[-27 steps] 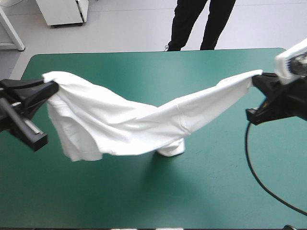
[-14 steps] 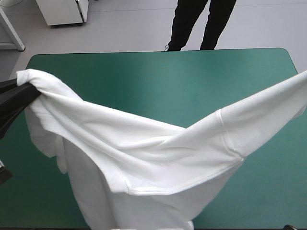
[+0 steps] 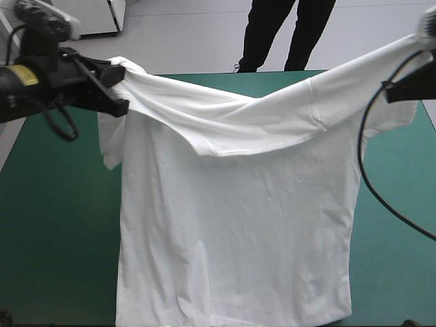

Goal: Fold the cloth

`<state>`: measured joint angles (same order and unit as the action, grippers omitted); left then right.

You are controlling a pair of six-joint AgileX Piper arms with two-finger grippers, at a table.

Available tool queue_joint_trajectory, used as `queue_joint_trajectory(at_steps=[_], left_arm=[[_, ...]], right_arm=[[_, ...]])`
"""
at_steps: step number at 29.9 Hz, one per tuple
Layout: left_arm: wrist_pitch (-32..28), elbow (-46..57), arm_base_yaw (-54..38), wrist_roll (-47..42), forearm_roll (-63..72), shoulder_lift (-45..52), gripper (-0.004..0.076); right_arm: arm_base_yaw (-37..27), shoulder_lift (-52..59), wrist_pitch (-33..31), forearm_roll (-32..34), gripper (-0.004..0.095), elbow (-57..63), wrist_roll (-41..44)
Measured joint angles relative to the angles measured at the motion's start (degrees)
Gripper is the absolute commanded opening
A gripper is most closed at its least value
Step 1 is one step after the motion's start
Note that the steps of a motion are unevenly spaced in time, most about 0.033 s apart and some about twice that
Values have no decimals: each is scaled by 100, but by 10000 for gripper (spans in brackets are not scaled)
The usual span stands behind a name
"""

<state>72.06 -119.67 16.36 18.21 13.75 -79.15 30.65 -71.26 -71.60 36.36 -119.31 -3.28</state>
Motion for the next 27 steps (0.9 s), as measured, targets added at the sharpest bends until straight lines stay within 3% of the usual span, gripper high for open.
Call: queue_joint_trajectory(at_steps=[3, 6, 11, 17, 27], left_arm=[[-132, 13, 0, 24, -189, -603, -9], [-320, 13, 0, 24, -420, -1200, -9], [-554, 37, 0, 24, -837, -2013, -9], [-1045, 52, 0, 24, -874, -2617, -9], [-1503, 52, -25, 19, -930, -3379, -8]], right_arm=[[-24, -552, 38, 384, -19, 206, 4], [-236, -1141, 306, 323, -19, 401, 4], [-918, -2247, 772, -694, -19, 616, -1], [-1481, -3232, 1184, -1348, -19, 647, -37], [-2197, -3976, 1458, -3022, -19, 654, -849]])
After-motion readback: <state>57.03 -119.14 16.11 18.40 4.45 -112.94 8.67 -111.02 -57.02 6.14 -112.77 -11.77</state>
